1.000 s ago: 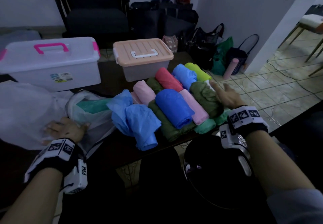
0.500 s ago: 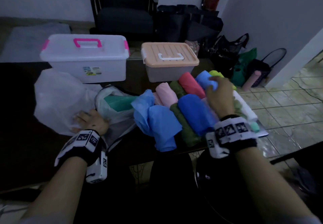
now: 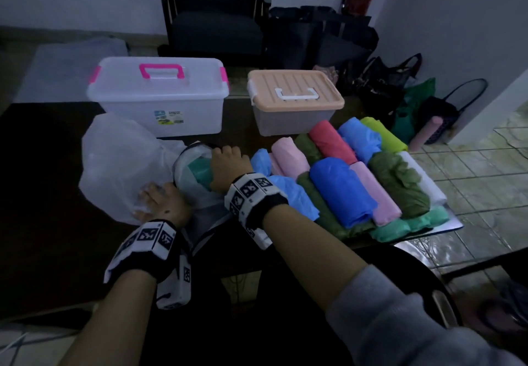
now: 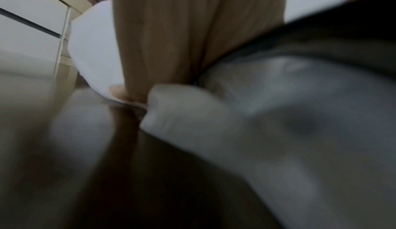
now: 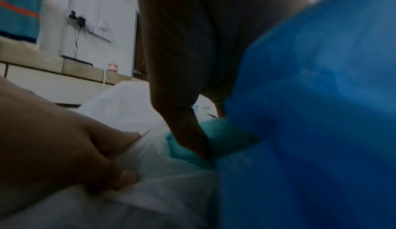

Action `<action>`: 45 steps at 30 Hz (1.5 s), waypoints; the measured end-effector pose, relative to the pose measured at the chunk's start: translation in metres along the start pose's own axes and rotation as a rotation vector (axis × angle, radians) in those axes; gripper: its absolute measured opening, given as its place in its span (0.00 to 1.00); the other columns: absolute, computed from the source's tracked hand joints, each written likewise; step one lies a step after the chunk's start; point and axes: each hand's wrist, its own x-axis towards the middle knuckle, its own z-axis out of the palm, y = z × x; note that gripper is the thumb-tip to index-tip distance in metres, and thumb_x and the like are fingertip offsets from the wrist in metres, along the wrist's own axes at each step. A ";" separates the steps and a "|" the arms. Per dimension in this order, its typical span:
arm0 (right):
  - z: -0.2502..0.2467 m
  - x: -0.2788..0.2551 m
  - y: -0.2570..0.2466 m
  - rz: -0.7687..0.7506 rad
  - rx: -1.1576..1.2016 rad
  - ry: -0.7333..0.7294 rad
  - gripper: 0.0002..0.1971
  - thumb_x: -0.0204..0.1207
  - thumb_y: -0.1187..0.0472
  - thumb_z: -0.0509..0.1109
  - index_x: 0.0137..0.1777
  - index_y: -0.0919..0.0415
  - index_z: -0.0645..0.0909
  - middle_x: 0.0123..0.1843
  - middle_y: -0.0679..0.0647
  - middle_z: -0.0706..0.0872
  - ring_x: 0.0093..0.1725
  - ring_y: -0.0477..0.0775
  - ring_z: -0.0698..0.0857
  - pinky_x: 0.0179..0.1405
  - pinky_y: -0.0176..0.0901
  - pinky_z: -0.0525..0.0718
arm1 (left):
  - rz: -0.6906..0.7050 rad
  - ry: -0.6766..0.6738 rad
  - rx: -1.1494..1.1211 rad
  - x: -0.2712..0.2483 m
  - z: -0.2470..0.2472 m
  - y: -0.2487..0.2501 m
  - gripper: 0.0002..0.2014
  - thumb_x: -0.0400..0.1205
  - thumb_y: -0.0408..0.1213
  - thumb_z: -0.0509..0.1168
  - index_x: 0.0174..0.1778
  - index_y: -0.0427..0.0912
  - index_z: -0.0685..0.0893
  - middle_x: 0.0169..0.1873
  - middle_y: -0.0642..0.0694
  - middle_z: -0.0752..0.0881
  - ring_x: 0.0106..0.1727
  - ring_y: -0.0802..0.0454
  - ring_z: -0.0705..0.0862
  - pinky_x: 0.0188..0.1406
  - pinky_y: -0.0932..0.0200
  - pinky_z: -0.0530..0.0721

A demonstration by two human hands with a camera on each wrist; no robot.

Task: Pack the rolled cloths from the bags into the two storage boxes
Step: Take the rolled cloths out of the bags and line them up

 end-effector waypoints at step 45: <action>-0.063 -0.002 0.141 0.520 0.289 0.209 0.32 0.73 0.46 0.70 0.69 0.67 0.67 0.63 0.61 0.78 0.64 0.64 0.79 0.62 0.57 0.79 | -0.002 -0.013 -0.003 -0.007 -0.003 0.003 0.29 0.86 0.44 0.54 0.79 0.37 0.53 0.81 0.36 0.42 0.82 0.40 0.38 0.79 0.38 0.43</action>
